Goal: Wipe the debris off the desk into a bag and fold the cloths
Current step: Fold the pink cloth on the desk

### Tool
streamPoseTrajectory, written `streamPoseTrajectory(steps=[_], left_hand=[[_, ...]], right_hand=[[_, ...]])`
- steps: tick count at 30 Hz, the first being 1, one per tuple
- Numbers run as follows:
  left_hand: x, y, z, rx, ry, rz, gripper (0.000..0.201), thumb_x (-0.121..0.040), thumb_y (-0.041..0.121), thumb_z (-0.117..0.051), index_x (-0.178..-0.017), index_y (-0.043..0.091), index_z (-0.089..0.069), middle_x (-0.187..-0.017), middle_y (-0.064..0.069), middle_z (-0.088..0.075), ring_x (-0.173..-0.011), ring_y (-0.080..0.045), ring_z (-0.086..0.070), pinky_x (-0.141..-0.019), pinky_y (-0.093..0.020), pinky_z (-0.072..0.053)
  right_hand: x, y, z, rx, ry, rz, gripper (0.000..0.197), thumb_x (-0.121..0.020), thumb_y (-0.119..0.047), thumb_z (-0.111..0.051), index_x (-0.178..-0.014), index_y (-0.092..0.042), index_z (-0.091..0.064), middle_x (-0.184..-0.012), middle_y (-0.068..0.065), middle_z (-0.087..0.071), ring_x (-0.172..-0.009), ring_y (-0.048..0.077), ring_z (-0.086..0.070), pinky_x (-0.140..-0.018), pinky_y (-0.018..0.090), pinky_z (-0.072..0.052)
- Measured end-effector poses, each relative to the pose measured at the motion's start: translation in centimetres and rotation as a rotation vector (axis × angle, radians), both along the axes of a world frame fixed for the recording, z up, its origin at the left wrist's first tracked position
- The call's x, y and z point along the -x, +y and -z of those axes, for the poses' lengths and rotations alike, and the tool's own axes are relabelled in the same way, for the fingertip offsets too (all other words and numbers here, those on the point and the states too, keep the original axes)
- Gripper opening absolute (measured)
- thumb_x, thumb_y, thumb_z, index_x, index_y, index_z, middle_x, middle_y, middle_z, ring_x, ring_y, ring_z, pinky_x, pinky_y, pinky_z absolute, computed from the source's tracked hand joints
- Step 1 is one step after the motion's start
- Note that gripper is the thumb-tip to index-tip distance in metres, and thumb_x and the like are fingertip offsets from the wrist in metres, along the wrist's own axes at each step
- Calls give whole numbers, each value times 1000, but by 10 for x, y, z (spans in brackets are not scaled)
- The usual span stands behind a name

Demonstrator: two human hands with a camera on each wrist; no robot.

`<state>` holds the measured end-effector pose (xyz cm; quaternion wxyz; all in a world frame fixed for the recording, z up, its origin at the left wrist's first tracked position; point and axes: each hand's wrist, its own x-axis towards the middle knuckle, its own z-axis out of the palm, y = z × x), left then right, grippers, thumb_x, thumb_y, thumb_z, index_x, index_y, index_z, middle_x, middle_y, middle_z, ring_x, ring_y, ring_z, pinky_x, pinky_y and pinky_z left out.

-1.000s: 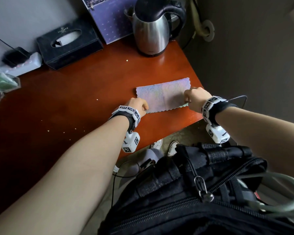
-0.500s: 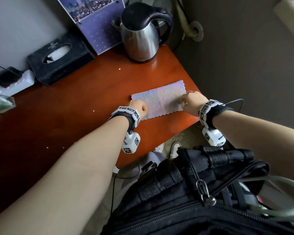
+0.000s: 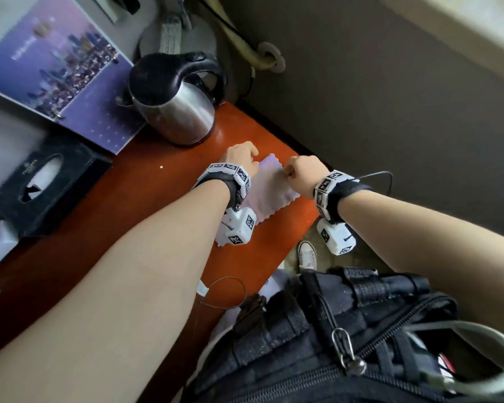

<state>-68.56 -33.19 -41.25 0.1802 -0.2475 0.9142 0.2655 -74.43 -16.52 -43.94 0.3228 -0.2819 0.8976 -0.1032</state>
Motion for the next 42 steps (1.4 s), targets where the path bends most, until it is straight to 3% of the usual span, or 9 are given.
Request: streamPoseTrajectory(steps=[6, 9, 12, 15, 21, 25, 32, 36, 42], left_hand=[[30, 12, 7, 10, -79, 108, 22, -97, 19, -55, -116, 20, -66, -114, -3, -67, -102, -26, -62, -80, -30, -51], [37, 19, 9, 18, -95, 152, 15, -96, 20, -56, -92, 21, -70, -96, -3, -67, -82, -26, -60, -65, -27, -48], [38, 20, 11, -37, -110, 127, 16, -93, 20, -60, -89, 18, -76, -96, 0, -71, -78, -23, -64, -55, -23, -48], [31, 20, 8, -116, -88, 63, 8, -86, 23, -68, -84, 22, -76, -88, 6, -72, -76, -19, -64, -57, -21, -48], [17, 8, -15, -232, 6, 29, 8, -79, 20, -72, -78, 26, -75, -81, 12, -72, -79, -9, -67, -70, -24, -56], [11, -6, -37, -223, 92, -22, 13, -80, 16, -69, -74, 27, -72, -80, 12, -72, -79, -9, -68, -76, -31, -59], [-13, -33, -80, -94, 203, -137, 16, -82, 12, -69, -75, 26, -67, -72, 11, -68, -83, -14, -69, -78, -23, -53], [-24, -51, -109, -65, 267, -170, 21, -78, 11, -73, -74, 30, -67, -81, 5, -74, -85, -12, -71, -86, -30, -58], [-33, -63, -157, 77, 386, -203, 16, -80, 12, -75, -89, 24, -78, -78, 5, -69, -85, -11, -68, -85, -22, -52]], right_hand=[[-1, 2, 11, -5, -32, 49, 35, -85, -8, -48, -117, -16, -60, -111, 4, -61, -101, 26, -59, -84, 34, -51], [0, 3, 16, 1, -38, 80, 30, -86, -10, -50, -113, -18, -60, -109, 4, -58, -98, 24, -57, -85, 35, -51], [-1, 5, 19, 16, -24, 103, 23, -87, -12, -52, -106, -18, -62, -104, 3, -57, -92, 22, -55, -79, 32, -49], [-2, 3, 19, 39, -9, 148, 13, -87, -20, -56, -100, -19, -61, -99, 2, -60, -87, 22, -58, -72, 29, -47], [3, -4, 5, 108, -21, 109, 35, -78, -32, -67, -107, -17, -56, -101, 3, -62, -92, 25, -61, -74, 31, -50], [6, -9, -19, 12, -3, -52, 17, -81, -27, -65, -82, -14, -53, -80, 4, -54, -84, 28, -59, -63, 29, -38], [22, -29, -77, 113, 100, -88, 22, -79, -28, -67, -95, -13, -66, -83, 3, -58, -88, 27, -59, -68, 29, -42], [31, -45, -119, 203, 188, -129, 25, -78, -26, -69, -100, -14, -70, -91, 8, -66, -89, 29, -61, -69, 29, -42], [33, -65, -171, 306, 300, -128, 24, -77, -31, -69, -96, -16, -70, -91, 10, -68, -89, 30, -62, -69, 29, -45]])
